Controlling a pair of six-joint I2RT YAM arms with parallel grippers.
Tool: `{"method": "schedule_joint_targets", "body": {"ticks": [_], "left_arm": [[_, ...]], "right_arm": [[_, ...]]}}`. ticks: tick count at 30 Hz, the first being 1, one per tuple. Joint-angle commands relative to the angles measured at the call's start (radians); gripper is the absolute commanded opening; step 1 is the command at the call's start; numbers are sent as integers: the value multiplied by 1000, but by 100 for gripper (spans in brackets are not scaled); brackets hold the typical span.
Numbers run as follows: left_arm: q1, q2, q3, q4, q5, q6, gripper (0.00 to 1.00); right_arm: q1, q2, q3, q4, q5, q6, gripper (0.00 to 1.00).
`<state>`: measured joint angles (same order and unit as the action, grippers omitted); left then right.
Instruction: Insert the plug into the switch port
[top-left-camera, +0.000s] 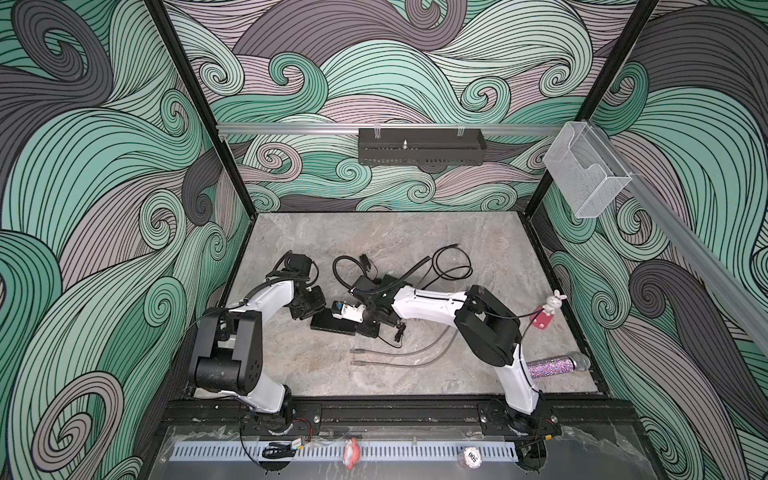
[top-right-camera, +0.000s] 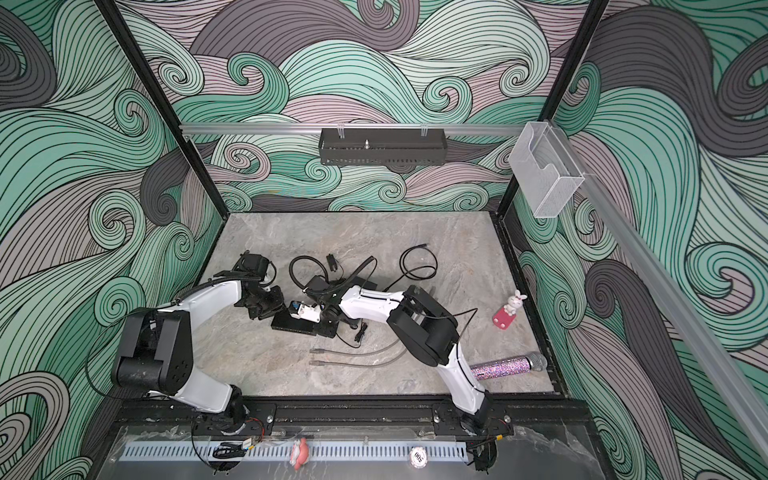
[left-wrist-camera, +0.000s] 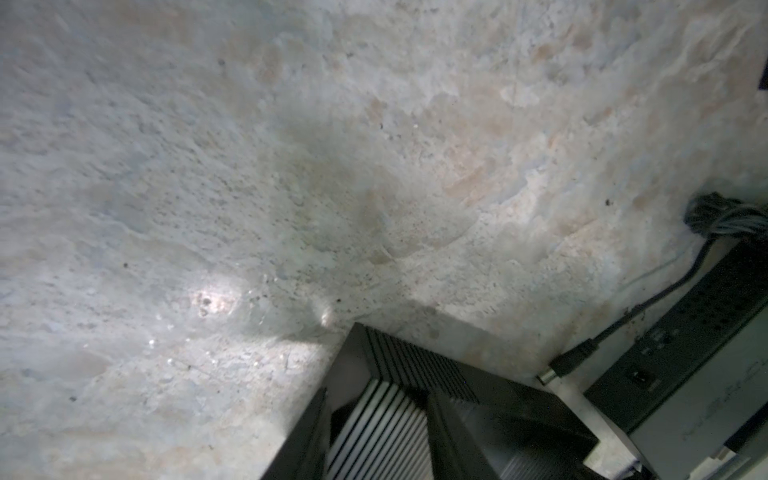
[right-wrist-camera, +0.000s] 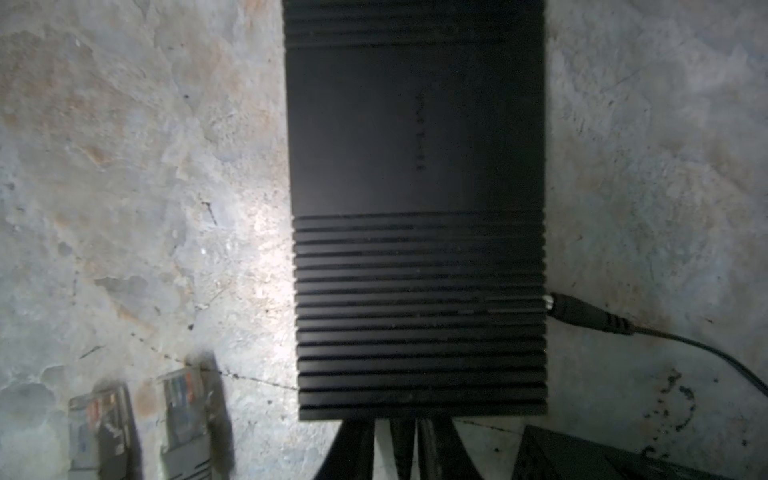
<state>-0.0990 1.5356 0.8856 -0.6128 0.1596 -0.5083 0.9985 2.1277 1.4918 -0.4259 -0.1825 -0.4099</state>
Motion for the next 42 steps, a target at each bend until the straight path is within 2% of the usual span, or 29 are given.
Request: {"method": "schedule_joint_targets", "body": {"ticks": [1,5,14,17,19,20,23,26,28,29,31,42], "left_arm": [[-33,-33,2,-67,93,-14,41],[-31,-68,16,-79,62,-10,47],[-25,-179,17,-96,41,-7,58],[-25,-228,31,-108,59,-4,61],[-25,-266,49,-110,89,9,62],[-25,-287,57,-100,129,35,62],[-26,-339,63,-59,304,103,62],[-31,-380,47,-38,455,118,69],[-39,-408,37,-52,493,114,75],[-40,-428,33,-71,497,118,79],[-42,-481,18,-105,477,118,98],[-74,-946,-62,-120,284,80,98]], "right_arm": [[17,-68,-10,165,-20,-2,27],[14,-128,-79,156,15,-20,35],[-4,-332,-254,127,89,-15,39],[-46,-411,-310,131,148,110,42],[-109,-450,-336,130,261,350,49],[-158,-461,-331,87,257,465,48],[-283,-461,-336,-7,226,674,45],[-336,-415,-326,-50,255,728,49],[-339,-365,-288,-101,289,717,53],[-339,-339,-270,-118,299,717,54],[-338,-311,-256,-131,322,723,55],[-328,-273,-261,-145,323,770,53]]}}
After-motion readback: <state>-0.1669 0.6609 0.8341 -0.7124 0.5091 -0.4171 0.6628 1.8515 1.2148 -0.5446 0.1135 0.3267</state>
